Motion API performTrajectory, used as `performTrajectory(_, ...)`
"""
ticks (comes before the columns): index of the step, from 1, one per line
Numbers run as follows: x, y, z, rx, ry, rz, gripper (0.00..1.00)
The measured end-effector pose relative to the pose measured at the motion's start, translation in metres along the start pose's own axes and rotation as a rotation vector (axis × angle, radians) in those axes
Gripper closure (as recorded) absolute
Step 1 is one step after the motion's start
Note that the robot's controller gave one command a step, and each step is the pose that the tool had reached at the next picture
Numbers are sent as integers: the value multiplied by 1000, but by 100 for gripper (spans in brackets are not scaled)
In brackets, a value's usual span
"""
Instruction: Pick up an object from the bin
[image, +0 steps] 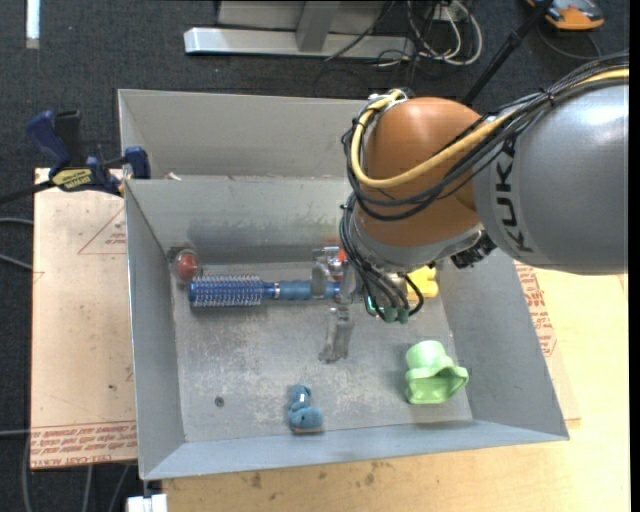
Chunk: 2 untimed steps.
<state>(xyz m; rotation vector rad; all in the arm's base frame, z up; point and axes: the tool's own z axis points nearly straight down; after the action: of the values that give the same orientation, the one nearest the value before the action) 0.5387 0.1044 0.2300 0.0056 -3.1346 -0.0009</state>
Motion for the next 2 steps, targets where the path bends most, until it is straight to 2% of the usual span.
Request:
performTrajectory(1,-110,12,164,0,-8,-40,0)
performTrajectory(2,-109,31,128,-1,-13,-122,0)
